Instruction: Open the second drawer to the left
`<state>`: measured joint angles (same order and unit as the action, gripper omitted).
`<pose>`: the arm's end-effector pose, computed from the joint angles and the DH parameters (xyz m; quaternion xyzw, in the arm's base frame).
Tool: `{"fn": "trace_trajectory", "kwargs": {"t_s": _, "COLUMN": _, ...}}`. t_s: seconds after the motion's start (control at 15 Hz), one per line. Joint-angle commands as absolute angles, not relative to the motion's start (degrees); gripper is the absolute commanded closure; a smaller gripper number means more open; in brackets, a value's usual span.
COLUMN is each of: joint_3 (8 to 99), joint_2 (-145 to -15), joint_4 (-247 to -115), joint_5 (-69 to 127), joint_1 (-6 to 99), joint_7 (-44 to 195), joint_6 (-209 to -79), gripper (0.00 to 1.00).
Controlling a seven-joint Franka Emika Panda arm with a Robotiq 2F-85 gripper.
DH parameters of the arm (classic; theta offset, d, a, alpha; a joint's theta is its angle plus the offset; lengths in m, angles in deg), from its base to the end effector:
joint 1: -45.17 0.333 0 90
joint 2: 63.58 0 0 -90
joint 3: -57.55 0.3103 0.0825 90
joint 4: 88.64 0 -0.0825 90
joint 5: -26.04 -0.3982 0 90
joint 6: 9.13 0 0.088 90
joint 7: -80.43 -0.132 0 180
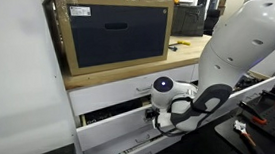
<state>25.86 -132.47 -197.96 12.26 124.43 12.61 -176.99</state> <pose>0.4254 0.3652 -0.0770 0.9618 -0.1394 0.2042 0.1171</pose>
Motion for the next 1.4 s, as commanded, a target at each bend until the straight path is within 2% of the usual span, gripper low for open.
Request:
{"fn": "trace_trajectory", "kwargs": {"t_s": 0.0, "joint_3": 20.7, "joint_2": -128.0, "joint_4": -199.3, "joint_5": 14.5, "joint_1": 129.0, "joint_7": 10.0, "joint_6": -179.6, "gripper": 0.0}}
{"fn": "trace_trajectory", "kwargs": {"t_s": 0.27, "joint_3": 22.9, "joint_2": -126.5, "joint_4": -199.4, "joint_5": 13.0, "joint_1": 126.2, "joint_7": 8.8, "joint_6": -179.7, "gripper": 0.0}}
{"fn": "trace_trajectory", "kwargs": {"t_s": 0.33, "joint_3": 25.8, "joint_2": -132.6, "joint_4": -197.8, "joint_5": 14.0, "joint_1": 124.4, "joint_7": 9.0, "joint_6": -176.9, "gripper": 0.0}}
{"fn": "trace_trajectory", "kwargs": {"t_s": 0.47, "joint_3": 25.9, "joint_2": -132.5, "joint_4": -197.8, "joint_5": 13.9, "joint_1": 124.3, "joint_7": 9.0, "joint_6": -176.9, "gripper": 0.0}}
{"fn": "trace_trajectory", "kwargs": {"t_s": 0.93, "joint_3": 25.7, "joint_2": -132.3, "joint_4": -197.6, "joint_5": 12.4, "joint_1": 124.5, "joint_7": 6.4, "joint_6": -177.3, "gripper": 0.0}}
{"fn": "trace_trajectory", "kwargs": {"t_s": 1.33, "joint_3": 20.9, "joint_2": -129.1, "joint_4": -202.5, "joint_5": 10.6, "joint_1": 130.0, "joint_7": -6.5, "joint_6": -177.9, "gripper": 0.0}}
